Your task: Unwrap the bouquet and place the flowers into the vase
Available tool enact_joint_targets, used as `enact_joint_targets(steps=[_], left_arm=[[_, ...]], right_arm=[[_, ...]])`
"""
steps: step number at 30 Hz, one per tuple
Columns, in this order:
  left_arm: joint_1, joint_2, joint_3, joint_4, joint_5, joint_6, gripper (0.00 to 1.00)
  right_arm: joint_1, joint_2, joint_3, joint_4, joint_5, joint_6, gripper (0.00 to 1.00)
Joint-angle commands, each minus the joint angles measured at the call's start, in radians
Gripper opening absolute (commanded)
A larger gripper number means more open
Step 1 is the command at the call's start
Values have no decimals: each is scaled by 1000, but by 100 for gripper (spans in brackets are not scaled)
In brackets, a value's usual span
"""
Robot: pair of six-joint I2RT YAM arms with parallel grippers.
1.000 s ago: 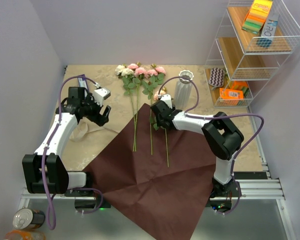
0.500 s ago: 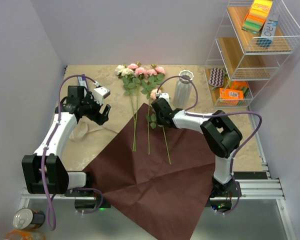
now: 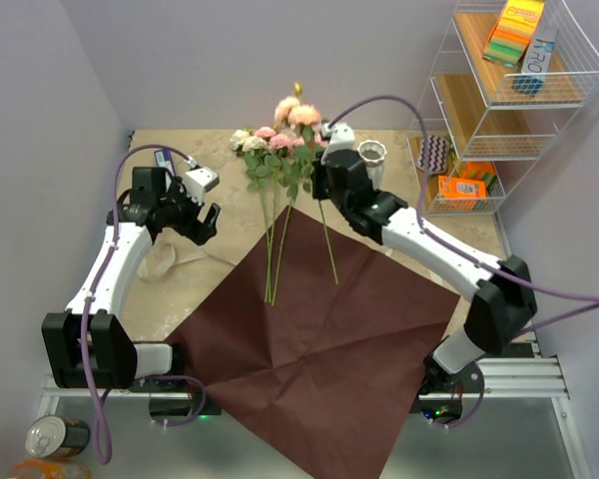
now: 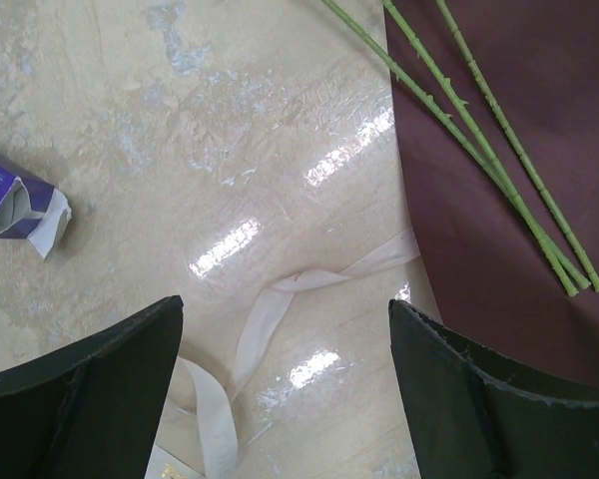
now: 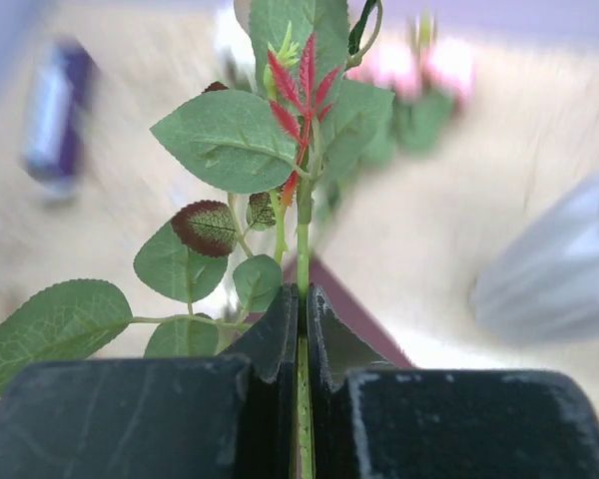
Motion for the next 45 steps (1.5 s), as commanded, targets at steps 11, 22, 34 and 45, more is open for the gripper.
enact_joint_targets(steps=[11, 22, 34, 45], left_arm=[[2, -37, 35, -10, 46, 21, 88], [2, 3, 33, -30, 78, 24, 88], [0, 15, 35, -101, 204, 84, 89], [0, 26, 44, -184, 282, 166, 90]], right_arm=[[-4, -117, 216, 649, 266, -612, 0], [-84, -5, 301, 1055, 320, -827, 0], [-158, 78, 318, 1207, 325, -868, 0], [-199, 179, 241, 1315, 399, -858, 0]])
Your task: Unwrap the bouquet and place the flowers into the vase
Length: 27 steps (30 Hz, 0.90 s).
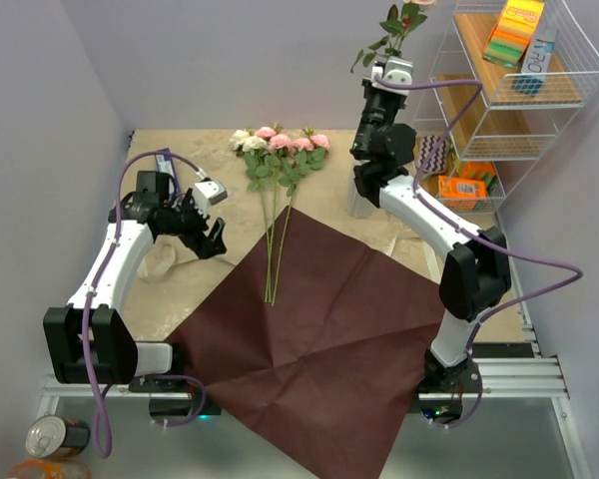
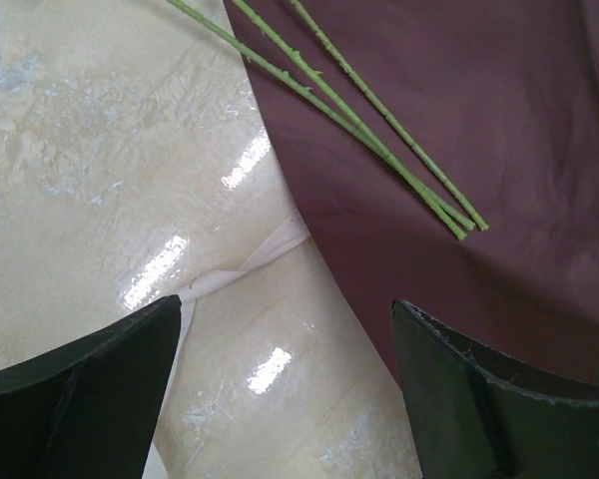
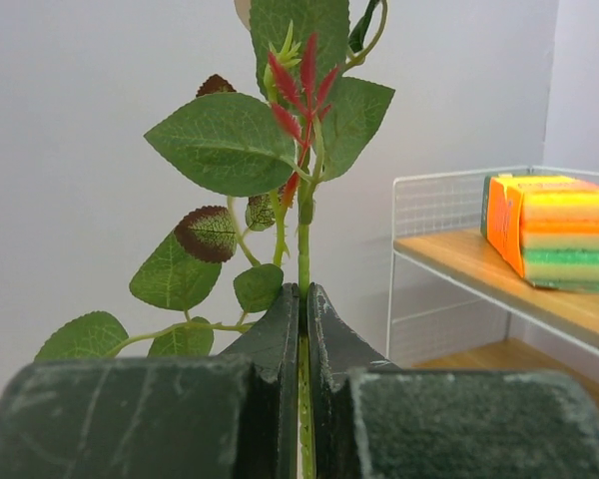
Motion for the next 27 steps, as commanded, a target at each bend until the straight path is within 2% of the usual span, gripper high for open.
enact_joint_targets(steps=[1, 7, 10, 12, 15, 17, 18, 19, 21, 27], left_arm=[[0, 3, 39, -29, 56, 54, 90], [0, 2, 28, -19, 40, 60, 90], [0, -3, 28, -5, 18, 55, 90], [2, -4, 30, 8, -1, 42, 90], [0, -7, 36, 5, -27, 43, 90], [0, -12, 36, 4, -32, 43, 89], [2, -17, 38, 0, -35, 43, 89], [0, -18, 39, -3, -36, 46, 89], [0, -26, 45, -9, -36, 43, 89], [0, -41, 58, -23, -23, 31, 89]], right_arm=[[-10, 16, -31, 113, 57, -15, 0], [-10, 17, -91, 98, 105, -9, 0], [-12, -4, -114, -16, 137, 63, 1], [-12, -35, -146, -75, 140, 110, 7], [-12, -72, -167, -161, 163, 155, 22], [-10, -87, -148, -236, 160, 178, 36], [-12, -90, -131, -345, 161, 198, 44], [-10, -95, -117, -400, 155, 222, 55], [-12, -125, -103, -497, 152, 299, 59], [-10, -231, -140, -629, 27, 428, 71]])
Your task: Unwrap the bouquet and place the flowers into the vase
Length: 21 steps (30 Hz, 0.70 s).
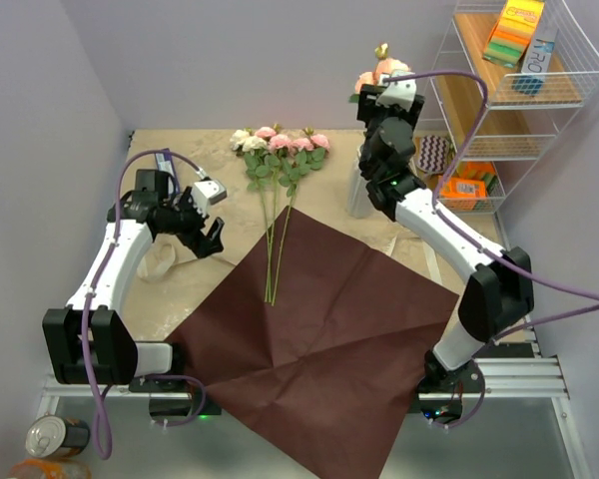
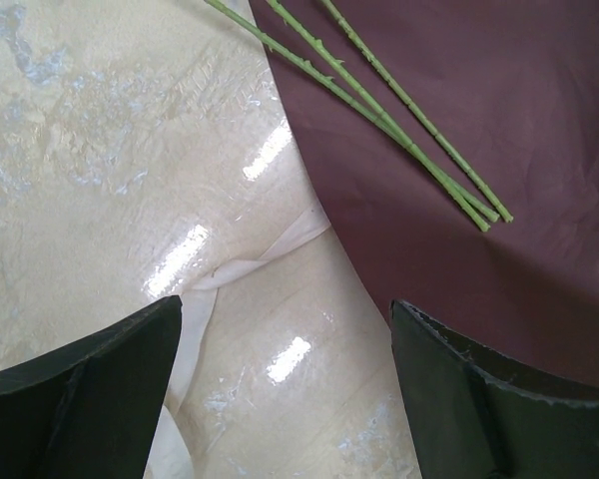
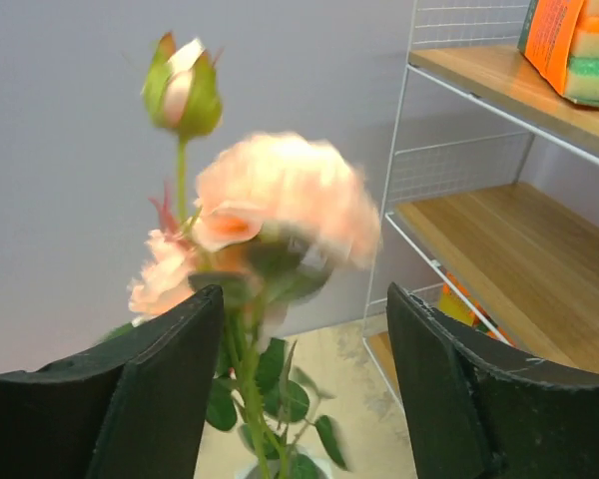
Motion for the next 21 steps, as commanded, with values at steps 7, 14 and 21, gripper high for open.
enact_joint_targets(steps=[7, 14, 21], left_arm=[[0, -58, 45, -4, -4, -26, 89], [2, -58, 62, 30, -36, -84, 89], [2, -17, 79, 72, -134, -161, 90]], right_arm=[[30, -167, 133, -322, -305, 160, 87], [204, -104, 235, -488, -276, 77, 90], [287, 9, 121, -605, -232, 209, 88]])
